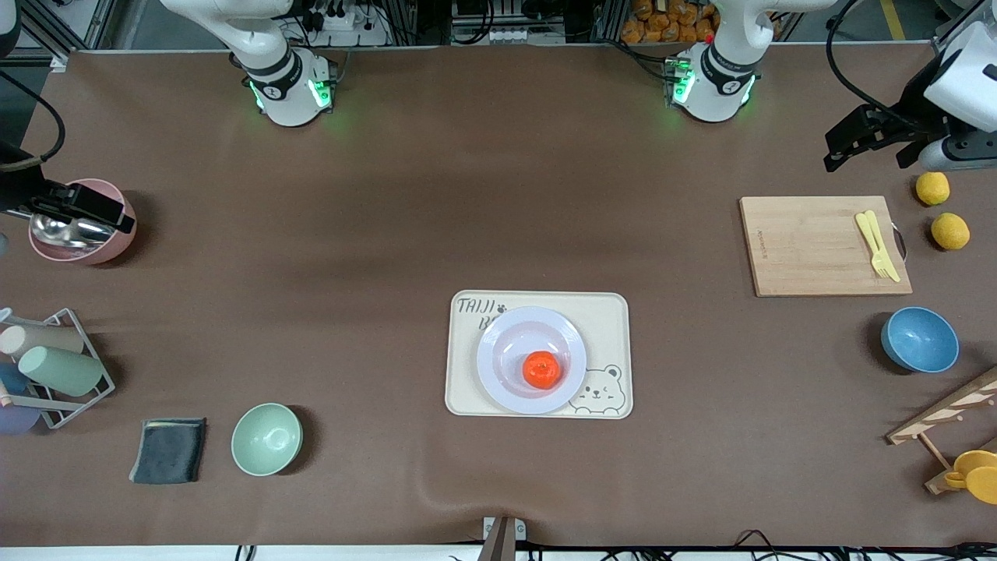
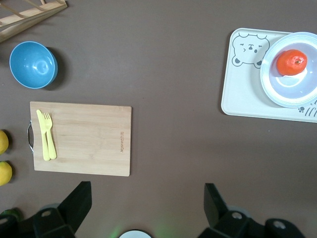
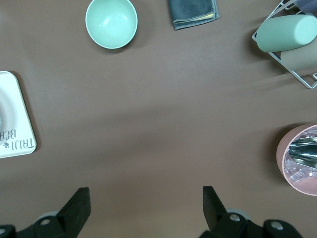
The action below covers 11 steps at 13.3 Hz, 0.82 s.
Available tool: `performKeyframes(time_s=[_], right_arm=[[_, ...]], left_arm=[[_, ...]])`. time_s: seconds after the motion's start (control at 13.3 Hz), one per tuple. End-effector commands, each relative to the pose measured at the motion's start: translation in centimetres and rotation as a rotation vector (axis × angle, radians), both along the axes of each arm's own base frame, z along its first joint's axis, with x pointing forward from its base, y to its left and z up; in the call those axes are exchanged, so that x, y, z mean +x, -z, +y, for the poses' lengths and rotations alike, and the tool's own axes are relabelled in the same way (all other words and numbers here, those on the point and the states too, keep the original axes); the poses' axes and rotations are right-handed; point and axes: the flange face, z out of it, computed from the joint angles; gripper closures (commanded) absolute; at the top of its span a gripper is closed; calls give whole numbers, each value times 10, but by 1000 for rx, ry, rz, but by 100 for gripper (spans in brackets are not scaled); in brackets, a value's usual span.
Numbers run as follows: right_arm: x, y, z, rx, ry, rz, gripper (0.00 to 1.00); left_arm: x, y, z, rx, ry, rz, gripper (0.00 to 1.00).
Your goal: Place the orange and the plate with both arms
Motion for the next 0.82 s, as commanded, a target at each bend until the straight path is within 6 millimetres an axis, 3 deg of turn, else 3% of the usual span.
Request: performKeyframes(time_s=[0.0, 0.52, 0.75], right_arm=[[-2, 23, 3, -28, 11, -17, 0], [9, 11, 28, -28, -30, -44, 0], [9, 10, 29, -30, -34, -46, 0]], left_arm=[[-3, -5, 1, -24, -11, -1, 0], [-2, -4, 2, -23, -8, -1, 0], [-2, -5, 3, -14, -4, -5, 0]])
